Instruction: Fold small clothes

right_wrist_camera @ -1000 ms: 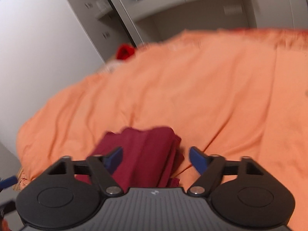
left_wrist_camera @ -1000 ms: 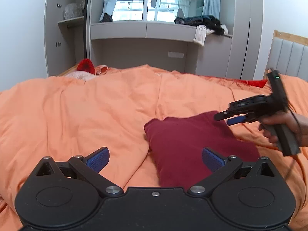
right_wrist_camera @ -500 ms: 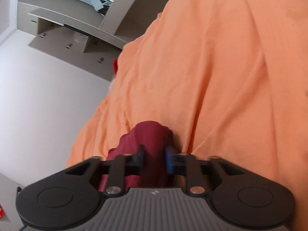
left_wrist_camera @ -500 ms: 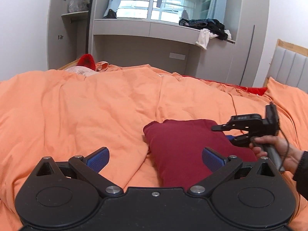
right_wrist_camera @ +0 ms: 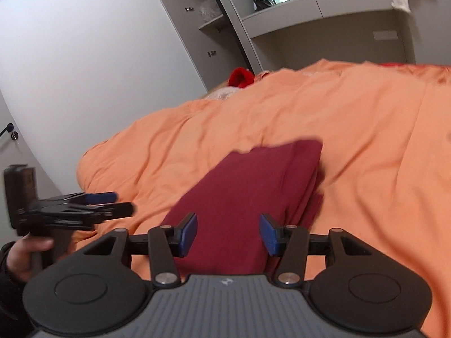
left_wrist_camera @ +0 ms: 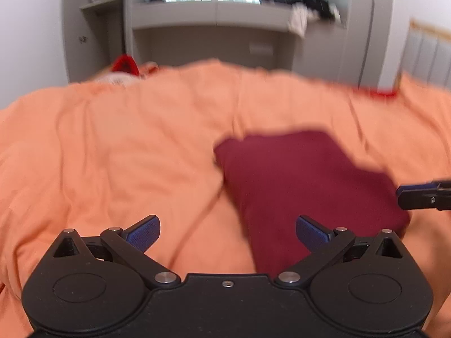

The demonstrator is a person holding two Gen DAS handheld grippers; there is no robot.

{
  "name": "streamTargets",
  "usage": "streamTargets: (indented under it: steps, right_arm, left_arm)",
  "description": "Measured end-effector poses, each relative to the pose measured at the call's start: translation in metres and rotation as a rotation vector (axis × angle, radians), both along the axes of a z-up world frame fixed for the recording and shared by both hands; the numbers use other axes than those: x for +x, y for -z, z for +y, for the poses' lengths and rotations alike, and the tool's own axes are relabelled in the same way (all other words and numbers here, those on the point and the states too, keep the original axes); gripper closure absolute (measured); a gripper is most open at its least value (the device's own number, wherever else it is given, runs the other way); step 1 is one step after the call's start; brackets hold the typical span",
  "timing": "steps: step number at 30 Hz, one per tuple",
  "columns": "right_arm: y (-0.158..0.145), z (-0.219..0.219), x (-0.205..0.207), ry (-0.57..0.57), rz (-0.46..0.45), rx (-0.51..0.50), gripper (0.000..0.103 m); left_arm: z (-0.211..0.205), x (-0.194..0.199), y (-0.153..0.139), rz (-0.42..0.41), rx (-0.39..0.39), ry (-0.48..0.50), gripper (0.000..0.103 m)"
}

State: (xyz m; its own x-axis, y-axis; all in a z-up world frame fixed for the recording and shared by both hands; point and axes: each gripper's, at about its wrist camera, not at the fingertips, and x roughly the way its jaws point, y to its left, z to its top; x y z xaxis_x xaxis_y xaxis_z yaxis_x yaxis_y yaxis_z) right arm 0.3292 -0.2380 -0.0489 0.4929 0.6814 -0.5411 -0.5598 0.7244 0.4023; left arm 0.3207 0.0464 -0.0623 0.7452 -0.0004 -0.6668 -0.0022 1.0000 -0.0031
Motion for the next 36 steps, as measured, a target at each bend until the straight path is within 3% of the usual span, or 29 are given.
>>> streamTargets:
  steps: [4,8,10,11,12,15,19,24,28,31,34,36]
  right_arm:
    - [0.024,0.005,-0.012,0.012,0.028,-0.196,0.048]
    - [0.010,-0.014,-0.032,0.026,0.011,-0.140,0.044]
    - [-0.008,-0.028,-0.053,0.092,-0.062,-0.094,0.021]
    - [-0.019,-0.035,-0.064,0.141,-0.102,-0.092,0.003]
    - [-0.028,-0.039,-0.076,0.192,-0.141,-0.101,0.000]
    - [-0.048,-0.045,-0.113,0.270,-0.196,-0.175,0.000]
    - [-0.061,-0.049,-0.150,0.231,-0.240,-0.198,0.000]
    - [-0.079,-0.035,-0.161,0.231,-0.332,-0.279,0.000]
    - [-0.084,-0.016,-0.152,0.216,-0.425,-0.370,0.000]
    - [-0.072,-0.010,-0.139,0.180,-0.421,-0.338,0.000]
    - [-0.048,-0.004,-0.127,0.137,-0.344,-0.327,0.000]
    - [-0.033,0.000,-0.122,0.123,-0.313,-0.352,0.000]
  left_arm:
    - [-0.013,0.004,0.033,0.097,0.123,0.042,0.000]
    - [-0.007,-0.010,0.015,0.031,0.109,0.012,0.001]
    - [-0.008,-0.025,-0.005,-0.050,0.114,-0.024,0.001]
    - [-0.009,-0.033,-0.015,-0.087,0.102,-0.040,0.001]
    - [-0.011,-0.040,-0.023,-0.111,0.085,-0.050,0.001]
    - [-0.018,-0.059,-0.039,-0.107,0.020,-0.068,0.001]
    - [-0.032,-0.079,-0.047,-0.083,-0.019,-0.078,0.001]
    - [-0.046,-0.082,-0.060,-0.071,-0.080,-0.032,0.001]
    - [-0.052,-0.076,-0.071,-0.102,-0.058,-0.015,0.001]
    - [-0.052,-0.068,-0.066,-0.099,-0.056,-0.036,0.001]
    - [-0.045,-0.061,-0.051,-0.094,-0.116,-0.059,0.001]
    - [-0.042,-0.055,-0.037,-0.074,-0.105,-0.065,0.001]
